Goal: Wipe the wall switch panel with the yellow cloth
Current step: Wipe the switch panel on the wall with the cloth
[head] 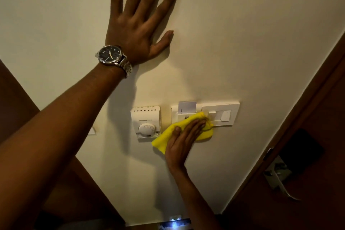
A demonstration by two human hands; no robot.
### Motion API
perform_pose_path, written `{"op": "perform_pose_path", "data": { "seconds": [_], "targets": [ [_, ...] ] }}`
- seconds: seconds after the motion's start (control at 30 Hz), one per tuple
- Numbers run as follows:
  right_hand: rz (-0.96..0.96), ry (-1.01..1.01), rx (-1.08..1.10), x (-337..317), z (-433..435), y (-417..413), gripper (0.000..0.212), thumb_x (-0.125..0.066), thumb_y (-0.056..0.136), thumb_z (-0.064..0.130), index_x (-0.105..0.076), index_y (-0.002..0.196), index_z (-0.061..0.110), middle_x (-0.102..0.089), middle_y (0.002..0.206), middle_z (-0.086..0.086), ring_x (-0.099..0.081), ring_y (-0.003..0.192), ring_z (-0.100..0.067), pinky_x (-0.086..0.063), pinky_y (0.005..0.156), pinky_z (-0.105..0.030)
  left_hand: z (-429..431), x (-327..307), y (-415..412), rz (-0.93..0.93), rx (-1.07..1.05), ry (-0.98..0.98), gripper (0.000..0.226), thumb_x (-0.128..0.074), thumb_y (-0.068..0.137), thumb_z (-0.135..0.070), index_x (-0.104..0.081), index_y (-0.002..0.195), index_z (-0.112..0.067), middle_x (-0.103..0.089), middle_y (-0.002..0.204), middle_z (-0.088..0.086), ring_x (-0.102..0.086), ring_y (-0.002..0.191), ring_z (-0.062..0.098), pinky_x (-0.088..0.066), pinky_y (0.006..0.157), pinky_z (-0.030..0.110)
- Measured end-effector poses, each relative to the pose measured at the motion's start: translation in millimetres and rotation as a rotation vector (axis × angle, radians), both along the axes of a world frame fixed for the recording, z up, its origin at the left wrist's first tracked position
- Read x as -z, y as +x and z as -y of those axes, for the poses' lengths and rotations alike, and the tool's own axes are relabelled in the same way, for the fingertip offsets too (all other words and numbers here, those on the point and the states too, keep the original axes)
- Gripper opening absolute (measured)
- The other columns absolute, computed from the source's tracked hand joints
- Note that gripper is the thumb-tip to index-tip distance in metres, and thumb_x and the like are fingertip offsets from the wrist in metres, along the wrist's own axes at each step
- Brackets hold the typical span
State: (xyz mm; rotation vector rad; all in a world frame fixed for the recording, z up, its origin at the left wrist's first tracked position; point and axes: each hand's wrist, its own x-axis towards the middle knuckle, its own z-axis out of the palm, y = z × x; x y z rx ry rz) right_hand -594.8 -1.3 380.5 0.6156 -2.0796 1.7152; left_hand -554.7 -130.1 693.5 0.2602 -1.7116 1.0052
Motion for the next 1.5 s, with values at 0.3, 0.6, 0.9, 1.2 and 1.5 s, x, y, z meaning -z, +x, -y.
{"op": "perform_pose_path", "data": {
  "seconds": [0.3,0.6,0.9,1.2,1.5],
  "targets": [
    [-0.054,0.035,0.054,-9,1,-7,0.067,-0.027,0.107,0.041,-0.006,0.153,-0.003,-0.002,0.163,-0.017,-0.003,0.155,-0.032,-0.006,0.126,-0.049,0,1,2,-0.005,0.003,0.027,0.069,-0.039,0.110,-0.064,-0.036,0.165,-0.022,-0.045,0.163,0.016,-0.044,0.149,0.040,-0.037,0.116,0.069],
    [-0.097,0.089,0.058,-6,-7,-13,0.067,-0.021,0.107,0.044,-0.003,0.154,0.000,0.000,0.164,-0.016,-0.002,0.155,-0.031,-0.007,0.127,-0.051,-6,3,7,0.051,0.031,0.115,0.066,-0.033,0.112,-0.062,-0.027,0.168,-0.026,-0.044,0.163,0.016,-0.042,0.150,0.040,-0.035,0.119,0.064],
    [-0.201,0.333,0.121,27,-9,5,0.069,-0.046,0.104,0.034,-0.016,0.153,-0.003,-0.014,0.161,-0.022,-0.018,0.152,-0.038,-0.034,0.117,-0.056,2,-1,-1,0.021,0.011,0.002,0.073,-0.040,0.110,-0.061,-0.024,0.170,-0.023,-0.034,0.169,0.018,-0.035,0.154,0.044,-0.032,0.119,0.072],
    [-0.729,0.572,0.034,48,-52,-49,0.060,-0.008,0.110,0.037,0.004,0.157,0.002,0.010,0.166,-0.019,-0.003,0.154,-0.038,-0.012,0.119,-0.053,0,-2,0,0.036,-0.007,-0.015,0.070,-0.038,0.110,-0.060,-0.032,0.167,-0.020,-0.038,0.166,0.020,-0.037,0.152,0.044,-0.034,0.120,0.071],
    [-0.718,0.695,0.004,37,-37,-36,0.122,-0.081,0.076,0.042,0.002,0.158,0.007,0.003,0.167,-0.014,0.009,0.155,-0.031,-0.019,0.122,-0.054,1,0,-1,0.040,-0.004,-0.004,0.072,-0.037,0.110,-0.061,-0.025,0.169,-0.022,-0.034,0.168,0.019,-0.035,0.153,0.044,-0.032,0.119,0.072]
  ]
}}
